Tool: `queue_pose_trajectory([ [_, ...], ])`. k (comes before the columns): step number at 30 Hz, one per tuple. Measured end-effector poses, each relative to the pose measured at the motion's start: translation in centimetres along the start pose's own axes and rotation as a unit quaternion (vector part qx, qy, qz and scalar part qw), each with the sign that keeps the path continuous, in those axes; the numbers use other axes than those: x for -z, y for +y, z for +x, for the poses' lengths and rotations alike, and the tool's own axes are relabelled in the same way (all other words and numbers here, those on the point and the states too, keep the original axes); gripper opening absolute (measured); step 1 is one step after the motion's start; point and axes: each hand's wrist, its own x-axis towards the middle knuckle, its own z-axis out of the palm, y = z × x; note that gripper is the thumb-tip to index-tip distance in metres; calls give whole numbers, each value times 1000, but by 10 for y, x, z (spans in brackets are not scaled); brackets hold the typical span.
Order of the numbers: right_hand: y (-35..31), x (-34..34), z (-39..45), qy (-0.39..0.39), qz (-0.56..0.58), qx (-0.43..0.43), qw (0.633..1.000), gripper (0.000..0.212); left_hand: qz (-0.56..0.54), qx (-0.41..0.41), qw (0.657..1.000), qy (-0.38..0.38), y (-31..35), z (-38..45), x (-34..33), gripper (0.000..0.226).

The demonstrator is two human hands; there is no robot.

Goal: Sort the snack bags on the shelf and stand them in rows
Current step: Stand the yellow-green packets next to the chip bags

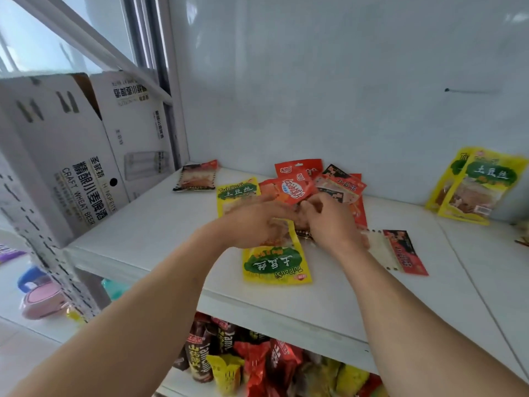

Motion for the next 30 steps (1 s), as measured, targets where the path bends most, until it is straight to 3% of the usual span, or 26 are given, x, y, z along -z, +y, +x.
queue_pose_trajectory([
  [3,7,1,0,13,24,-9,1000,21,100,-49,983,-147,15,14,11,52],
  [6,12,2,0,15,32,-11,999,19,152,-53,958,-238,24,33,14,63],
  [9,16,2,2,14,22,3,1000,18,193,-51,944,-263,22,44,11,59],
  [13,20,1,6,24,45,6,999,16,184,-85,955,-214,17,48,5,18],
  [16,19,0,5,47,57,7,997,17,97,-77,976,-180,8,43,8,21],
  [20,15,2,12,58,85,-14,995,18,-113,-21,983,-145,-1,27,31,15],
  [23,4,-1,22,53,106,-20,993,21,-258,-10,958,-122,-16,15,45,15],
  [26,-14,-6,33,46,113,-36,992,22,-406,-3,910,-82,-43,8,50,17],
  [30,-44,-21,45,20,126,-45,991,13,-509,-16,861,6,-80,6,60,16],
])
